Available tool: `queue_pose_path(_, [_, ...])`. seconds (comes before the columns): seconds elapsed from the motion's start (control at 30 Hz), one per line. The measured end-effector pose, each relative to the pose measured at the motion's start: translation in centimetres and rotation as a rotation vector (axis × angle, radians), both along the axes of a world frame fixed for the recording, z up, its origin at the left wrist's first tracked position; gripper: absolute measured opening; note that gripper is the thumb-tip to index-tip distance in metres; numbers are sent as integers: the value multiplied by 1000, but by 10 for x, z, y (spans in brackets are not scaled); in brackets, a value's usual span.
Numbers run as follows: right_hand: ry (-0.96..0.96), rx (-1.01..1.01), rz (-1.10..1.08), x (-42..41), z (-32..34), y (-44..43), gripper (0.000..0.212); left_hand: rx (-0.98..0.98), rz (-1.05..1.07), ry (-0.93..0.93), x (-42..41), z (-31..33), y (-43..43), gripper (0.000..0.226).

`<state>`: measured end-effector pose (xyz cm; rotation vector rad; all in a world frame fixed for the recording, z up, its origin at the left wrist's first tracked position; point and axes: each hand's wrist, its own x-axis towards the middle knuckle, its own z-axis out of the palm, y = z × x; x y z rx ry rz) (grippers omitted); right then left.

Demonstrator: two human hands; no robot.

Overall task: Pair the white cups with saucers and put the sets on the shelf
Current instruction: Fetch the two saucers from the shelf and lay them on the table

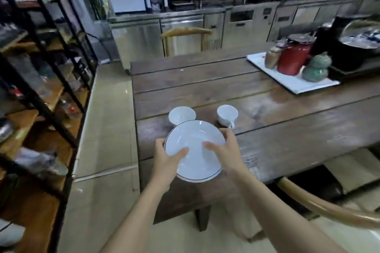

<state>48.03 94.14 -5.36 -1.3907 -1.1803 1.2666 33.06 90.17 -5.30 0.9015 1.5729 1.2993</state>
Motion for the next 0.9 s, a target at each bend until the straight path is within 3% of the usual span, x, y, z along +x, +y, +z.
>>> queue_pose_path(0.23, [-184, -158, 31, 36, -46, 51, 42, -163, -24, 25, 34, -38, 50, 39])
queue_pose_path(0.4, [-369, -232, 163, 37, -67, 84, 50, -297, 56, 166, 36, -64, 76, 40])
queue_pose_path(0.6, [-521, -196, 274, 36, -77, 107, 49, -443, 101, 279, 43, -71, 94, 47])
queue_pose_path(0.9, [-884, -64, 393, 39, -90, 115, 55, -576, 63, 273, 44, -75, 101, 43])
